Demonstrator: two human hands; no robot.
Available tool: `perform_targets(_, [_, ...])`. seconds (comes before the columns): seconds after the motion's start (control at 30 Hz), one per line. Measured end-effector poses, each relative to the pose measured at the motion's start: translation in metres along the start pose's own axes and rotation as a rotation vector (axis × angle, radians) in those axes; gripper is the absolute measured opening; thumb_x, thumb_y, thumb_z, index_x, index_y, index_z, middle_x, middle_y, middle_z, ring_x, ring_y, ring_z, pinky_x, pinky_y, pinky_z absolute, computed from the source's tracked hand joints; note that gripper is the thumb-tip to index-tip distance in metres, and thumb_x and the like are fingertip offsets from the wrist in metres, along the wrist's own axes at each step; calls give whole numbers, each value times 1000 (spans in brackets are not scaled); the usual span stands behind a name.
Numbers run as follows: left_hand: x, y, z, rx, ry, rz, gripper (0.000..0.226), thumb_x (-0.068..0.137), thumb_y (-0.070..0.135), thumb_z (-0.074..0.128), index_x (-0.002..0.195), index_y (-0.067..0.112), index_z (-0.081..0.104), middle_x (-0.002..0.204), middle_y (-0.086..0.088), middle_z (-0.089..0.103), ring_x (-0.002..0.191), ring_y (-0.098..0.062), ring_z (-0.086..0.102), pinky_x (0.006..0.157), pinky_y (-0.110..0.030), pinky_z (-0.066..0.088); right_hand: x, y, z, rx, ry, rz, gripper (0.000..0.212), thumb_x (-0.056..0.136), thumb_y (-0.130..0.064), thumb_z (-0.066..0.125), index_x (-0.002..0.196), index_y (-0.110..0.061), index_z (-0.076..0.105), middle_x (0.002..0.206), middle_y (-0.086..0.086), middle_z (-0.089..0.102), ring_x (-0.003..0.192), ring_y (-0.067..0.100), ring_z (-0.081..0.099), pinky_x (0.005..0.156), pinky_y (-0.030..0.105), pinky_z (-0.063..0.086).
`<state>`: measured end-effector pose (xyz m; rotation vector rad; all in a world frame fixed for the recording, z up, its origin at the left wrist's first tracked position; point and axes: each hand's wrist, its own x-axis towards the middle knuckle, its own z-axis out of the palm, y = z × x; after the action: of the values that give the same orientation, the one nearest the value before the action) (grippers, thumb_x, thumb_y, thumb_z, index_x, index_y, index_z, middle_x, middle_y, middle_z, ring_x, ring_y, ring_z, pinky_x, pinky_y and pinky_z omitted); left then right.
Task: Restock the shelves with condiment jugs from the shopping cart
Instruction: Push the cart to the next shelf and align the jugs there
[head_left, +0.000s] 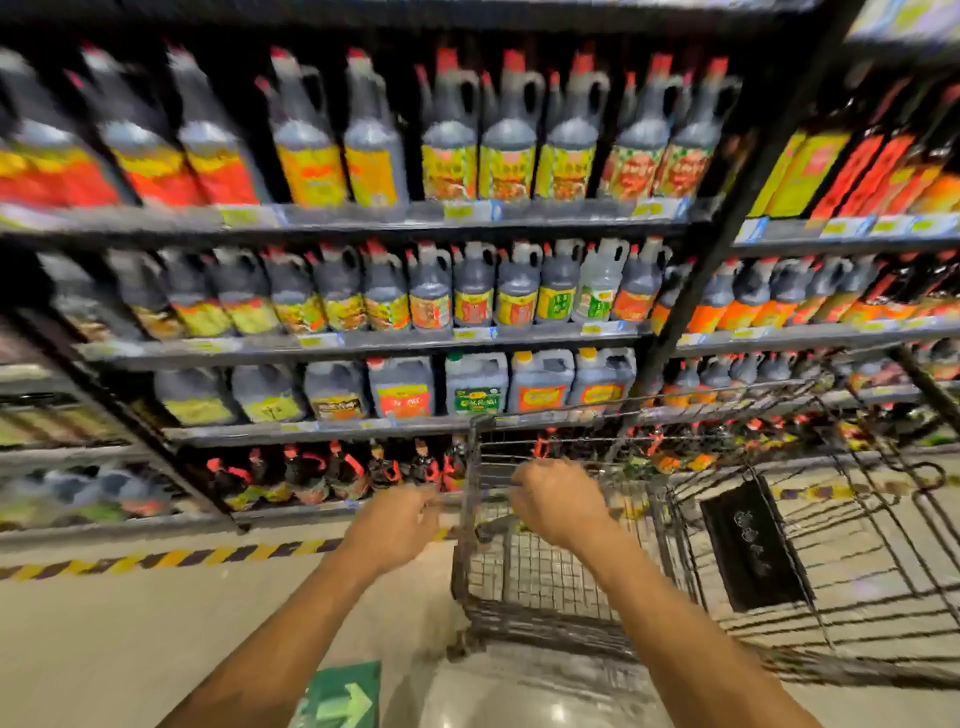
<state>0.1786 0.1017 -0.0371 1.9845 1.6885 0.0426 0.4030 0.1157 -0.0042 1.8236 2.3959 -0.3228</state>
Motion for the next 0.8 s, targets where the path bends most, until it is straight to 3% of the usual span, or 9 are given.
perform_targets(0.1, [-28,-53,-57,55,149,-15,19,99,34,47,104,27,63,104,5,67,99,-24,66,74,-35,51,26,-73,-27,-29,49,-117,29,102,-35,50,113,-13,65,112,10,67,105,34,65,83,41,54])
perform_targets(0.2, [-57,-108,-108,156,251,-30,24,99,33,46,112,25,65,109,4,67,103,-22,64,77,-36,50,50,-150,-46,-40,104,-202,33,103,-40,50,122,-16,63,114,9,68,103,33,65,81,41,55])
perform_targets(0.33, [-90,-178,-166,214,324,-44,24,104,34,41,112,25,62,93,3,61,80,-19,55,66,-35,48,84,-244,-68,-78,145,-304,33,104,-42,48,121,-18,62,117,9,66,100,33,65,79,43,57])
perform_targets(0.43, [-110,-224,-198,198,388,-68,23,103,36,40,109,26,61,98,1,63,83,-21,58,71,-39,53,105,-301,-84,-60,182,-373,33,105,-40,46,122,-17,62,116,8,65,104,31,64,78,42,54])
perform_targets(0.57, [-121,-271,-232,194,410,-109,20,103,38,41,96,25,55,93,1,60,81,-23,58,69,-39,52,133,-352,-102,-73,233,-435,31,105,-40,47,120,-18,62,115,7,65,103,29,63,75,39,51])
perform_targets(0.67, [-118,-298,-257,181,434,-135,19,103,36,42,105,26,58,101,2,61,83,-19,57,68,-34,47,158,-377,-116,-85,259,-445,30,104,-41,48,119,-19,63,112,6,66,97,28,64,72,38,54])
perform_targets(0.8, [-100,-326,-295,171,483,-169,25,102,35,46,116,26,64,112,4,67,96,-19,63,80,-37,55,199,-401,-137,-88,298,-470,32,104,-41,48,123,-21,63,117,4,67,102,27,66,74,38,54])
